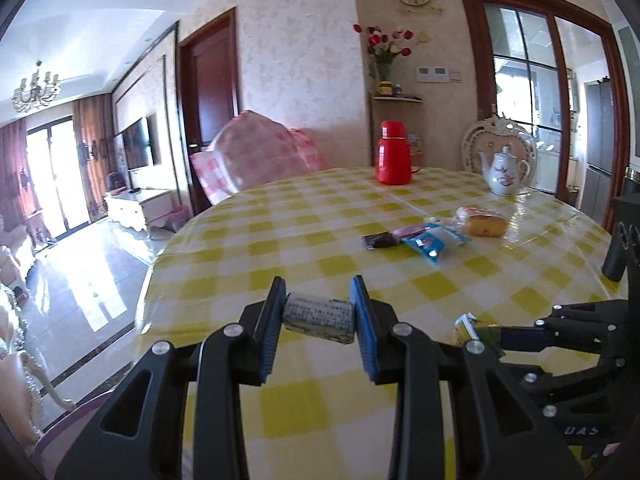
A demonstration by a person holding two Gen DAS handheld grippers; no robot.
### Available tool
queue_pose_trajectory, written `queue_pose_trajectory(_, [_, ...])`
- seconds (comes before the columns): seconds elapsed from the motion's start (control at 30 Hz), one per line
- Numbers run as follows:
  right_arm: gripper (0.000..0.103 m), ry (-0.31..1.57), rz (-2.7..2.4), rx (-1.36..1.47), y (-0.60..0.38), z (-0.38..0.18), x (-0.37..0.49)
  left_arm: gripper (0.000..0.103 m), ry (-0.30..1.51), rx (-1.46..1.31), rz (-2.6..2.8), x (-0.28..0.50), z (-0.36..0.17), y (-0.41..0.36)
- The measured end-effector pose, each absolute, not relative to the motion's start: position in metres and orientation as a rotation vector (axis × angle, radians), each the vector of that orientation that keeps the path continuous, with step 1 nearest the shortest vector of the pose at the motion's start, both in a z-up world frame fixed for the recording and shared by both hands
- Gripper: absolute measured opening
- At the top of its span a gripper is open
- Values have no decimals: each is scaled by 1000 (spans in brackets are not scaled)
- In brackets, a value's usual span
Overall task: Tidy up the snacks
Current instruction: 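Carry the green-yellow bag and white packet over the white box, then open both tools over the box and return to the table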
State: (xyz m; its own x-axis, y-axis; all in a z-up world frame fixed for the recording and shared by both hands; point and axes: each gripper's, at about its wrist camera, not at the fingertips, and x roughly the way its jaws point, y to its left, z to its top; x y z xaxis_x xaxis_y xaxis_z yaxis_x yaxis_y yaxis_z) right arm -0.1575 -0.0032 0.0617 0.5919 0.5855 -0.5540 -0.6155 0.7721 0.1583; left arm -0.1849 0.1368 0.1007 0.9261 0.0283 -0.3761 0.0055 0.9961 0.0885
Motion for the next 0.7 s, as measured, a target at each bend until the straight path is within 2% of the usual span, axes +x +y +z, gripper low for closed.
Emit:
queue_pose_trajectory(0.4, [37,584,924,-216,89,67,-224,34,439,86,204,-247,82,227])
queue_pose_trajectory(0.7, [37,602,1072,-340,146,50,-262,34,478,73,323,-267,78,280])
